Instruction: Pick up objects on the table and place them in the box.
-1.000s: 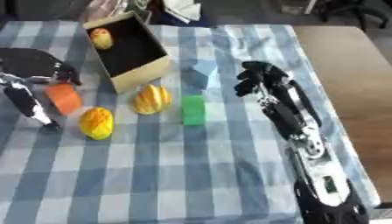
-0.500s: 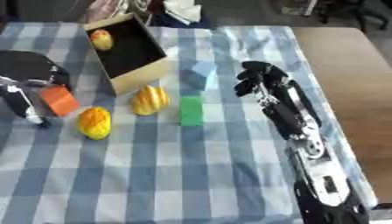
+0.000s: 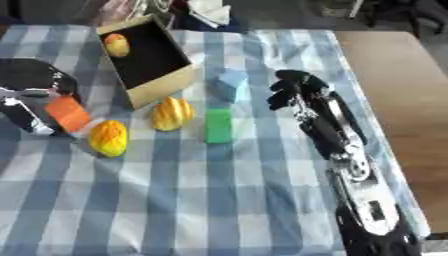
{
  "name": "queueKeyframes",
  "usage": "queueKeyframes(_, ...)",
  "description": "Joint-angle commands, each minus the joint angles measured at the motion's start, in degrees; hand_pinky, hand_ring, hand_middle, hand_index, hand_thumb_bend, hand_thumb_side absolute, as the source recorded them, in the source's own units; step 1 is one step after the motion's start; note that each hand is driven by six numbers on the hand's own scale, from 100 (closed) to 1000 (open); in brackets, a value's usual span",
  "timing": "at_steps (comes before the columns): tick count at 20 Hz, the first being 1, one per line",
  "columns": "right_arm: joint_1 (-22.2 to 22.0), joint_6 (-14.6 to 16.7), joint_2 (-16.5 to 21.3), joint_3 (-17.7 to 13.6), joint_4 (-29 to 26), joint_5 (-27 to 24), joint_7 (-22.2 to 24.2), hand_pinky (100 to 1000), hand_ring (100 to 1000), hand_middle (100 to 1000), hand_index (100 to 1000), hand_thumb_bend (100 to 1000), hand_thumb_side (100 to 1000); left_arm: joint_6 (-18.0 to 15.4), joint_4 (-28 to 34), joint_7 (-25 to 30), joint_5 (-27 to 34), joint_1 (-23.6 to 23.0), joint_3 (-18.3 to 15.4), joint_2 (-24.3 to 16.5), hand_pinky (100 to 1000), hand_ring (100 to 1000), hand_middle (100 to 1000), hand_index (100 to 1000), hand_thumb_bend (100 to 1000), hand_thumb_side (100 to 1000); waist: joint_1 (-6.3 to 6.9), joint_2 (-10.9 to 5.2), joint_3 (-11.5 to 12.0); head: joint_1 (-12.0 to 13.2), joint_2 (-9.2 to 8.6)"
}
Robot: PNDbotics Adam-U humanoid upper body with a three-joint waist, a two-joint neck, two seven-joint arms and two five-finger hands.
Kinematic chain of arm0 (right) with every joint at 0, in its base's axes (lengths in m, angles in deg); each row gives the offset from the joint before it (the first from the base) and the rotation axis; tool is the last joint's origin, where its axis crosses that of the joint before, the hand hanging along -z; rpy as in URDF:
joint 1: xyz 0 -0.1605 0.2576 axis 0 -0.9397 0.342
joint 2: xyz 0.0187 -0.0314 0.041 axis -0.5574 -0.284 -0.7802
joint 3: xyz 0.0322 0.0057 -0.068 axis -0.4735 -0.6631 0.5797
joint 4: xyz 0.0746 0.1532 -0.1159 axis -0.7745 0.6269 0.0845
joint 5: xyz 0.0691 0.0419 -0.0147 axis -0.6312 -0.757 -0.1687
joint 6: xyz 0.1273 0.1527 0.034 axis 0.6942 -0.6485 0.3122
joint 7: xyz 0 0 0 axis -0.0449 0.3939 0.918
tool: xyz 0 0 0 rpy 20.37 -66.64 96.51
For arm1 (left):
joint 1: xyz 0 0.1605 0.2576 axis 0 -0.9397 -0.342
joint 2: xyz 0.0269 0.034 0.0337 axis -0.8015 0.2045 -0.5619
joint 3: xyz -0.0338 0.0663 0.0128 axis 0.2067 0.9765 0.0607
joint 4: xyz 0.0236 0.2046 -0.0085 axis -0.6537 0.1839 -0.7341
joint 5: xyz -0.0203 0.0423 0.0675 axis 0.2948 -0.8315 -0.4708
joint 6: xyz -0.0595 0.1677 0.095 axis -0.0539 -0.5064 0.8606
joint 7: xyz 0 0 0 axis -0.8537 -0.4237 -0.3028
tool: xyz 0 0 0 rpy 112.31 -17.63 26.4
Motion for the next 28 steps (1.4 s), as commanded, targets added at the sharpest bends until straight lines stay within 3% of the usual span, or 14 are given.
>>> queueKeyframes(1,0.46,0.0,0.29,-0.2,-0.66,-0.24,-0.14,583,595,607,771,100,551,-7.94,2.04,12.94,3.62,1.35,0.26,-2.61,762,709,754,835,500,694,0.56,-1.61,0.0,-0.08,0.28)
queueKeyframes(6,0.41,0.0,0.3,-0.19,-0.61,-0.21,-0.11,583,595,607,771,100,552,-7.94,4.7,18.7,7.3,1.74,0.39,-3.76,778,736,781,856,561,725,0.6,-1.71,0.06,-0.1,0.28)
queueKeyframes(9,0.4,-0.01,0.28,-0.18,-0.6,-0.21,-0.11,583,595,607,771,100,552,-7.94,5.23,19.62,7.86,1.88,-0.1,-4.07,780,740,785,857,586,681,0.6,-1.73,0.08,-0.16,0.28)
queueKeyframes(15,0.43,-0.01,0.27,-0.21,-0.61,-0.18,-0.13,583,595,607,771,100,553,-7.94,5.4,20.87,7.51,1.44,0.73,-4.4,781,740,784,856,633,722,0.67,-1.63,0.0,-0.3,0.28)
queueKeyframes(22,0.47,0.02,0.3,-0.28,-0.62,-0.15,-0.18,583,594,607,771,100,553,-7.94,5.84,20.58,5.29,0.9,1.12,-4.81,780,742,786,854,696,612,0.67,-1.57,0.03,-0.54,0.28)
queueKeyframes(25,0.47,0.02,0.35,-0.3,-0.61,-0.16,-0.22,583,594,607,771,100,554,-7.94,5.21,18.89,3.95,0.61,0.68,-4.6,770,726,767,838,642,512,0.6,-1.49,0.1,-0.61,0.28)
queueKeyframes(28,0.48,0.03,0.4,-0.3,-0.59,-0.16,-0.24,583,594,607,771,100,555,-7.94,4.43,15.75,3.84,0.44,-0.11,-4.14,757,702,744,820,566,484,0.53,-1.42,0.16,-0.71,0.28)
